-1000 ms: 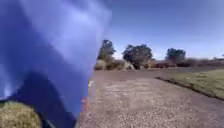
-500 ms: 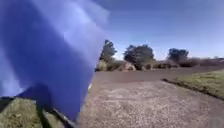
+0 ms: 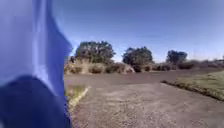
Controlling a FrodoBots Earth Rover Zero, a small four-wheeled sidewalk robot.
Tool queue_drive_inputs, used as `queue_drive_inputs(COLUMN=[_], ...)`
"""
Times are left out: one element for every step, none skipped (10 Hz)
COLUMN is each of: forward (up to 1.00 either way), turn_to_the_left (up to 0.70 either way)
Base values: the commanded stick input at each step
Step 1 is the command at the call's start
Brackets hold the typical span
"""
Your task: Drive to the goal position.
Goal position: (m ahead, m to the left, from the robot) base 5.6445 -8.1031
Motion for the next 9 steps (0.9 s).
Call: queue_drive_inputs(forward=[0.70, 0.70, 0.70, 0.70, 0.70, 0.70, 0.70, 0.70, 0.70], turn_to_the_left=[-0.26, -0.33, -0.35, -0.35, -0.35, -0.35, -0.35, -0.35, -0.35])
